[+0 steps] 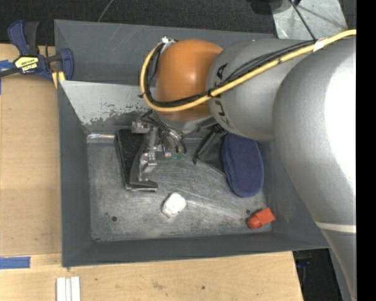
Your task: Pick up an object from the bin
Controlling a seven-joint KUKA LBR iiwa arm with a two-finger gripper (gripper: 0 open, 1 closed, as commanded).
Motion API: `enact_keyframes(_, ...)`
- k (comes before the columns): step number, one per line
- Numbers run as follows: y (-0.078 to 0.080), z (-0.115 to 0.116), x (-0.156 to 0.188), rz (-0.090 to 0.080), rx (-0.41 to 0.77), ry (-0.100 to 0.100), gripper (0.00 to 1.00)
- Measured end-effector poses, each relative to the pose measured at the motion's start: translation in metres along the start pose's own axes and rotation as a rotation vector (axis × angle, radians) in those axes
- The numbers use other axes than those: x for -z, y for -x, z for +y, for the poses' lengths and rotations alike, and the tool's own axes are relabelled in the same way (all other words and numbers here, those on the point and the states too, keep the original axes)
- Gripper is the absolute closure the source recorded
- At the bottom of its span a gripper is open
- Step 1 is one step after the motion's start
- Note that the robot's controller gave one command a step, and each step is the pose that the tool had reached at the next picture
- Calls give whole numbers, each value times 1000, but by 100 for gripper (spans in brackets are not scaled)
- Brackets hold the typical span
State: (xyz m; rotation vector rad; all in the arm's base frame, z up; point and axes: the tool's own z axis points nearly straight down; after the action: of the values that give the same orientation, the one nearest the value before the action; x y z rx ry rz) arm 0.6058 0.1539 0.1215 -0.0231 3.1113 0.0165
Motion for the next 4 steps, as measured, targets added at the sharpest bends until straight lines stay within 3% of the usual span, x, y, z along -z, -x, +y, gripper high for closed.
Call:
enact_keyframes(1, 4, 35, 9, 24, 468, -2, 0)
enact_keyframes(2, -5, 25, -11, 22, 355, -2, 0)
enact_keyframes(3, -1, 3, -15, 27, 87, 0, 0)
enact_keyframes(4, 0, -1, -18, 16, 85, -6, 100)
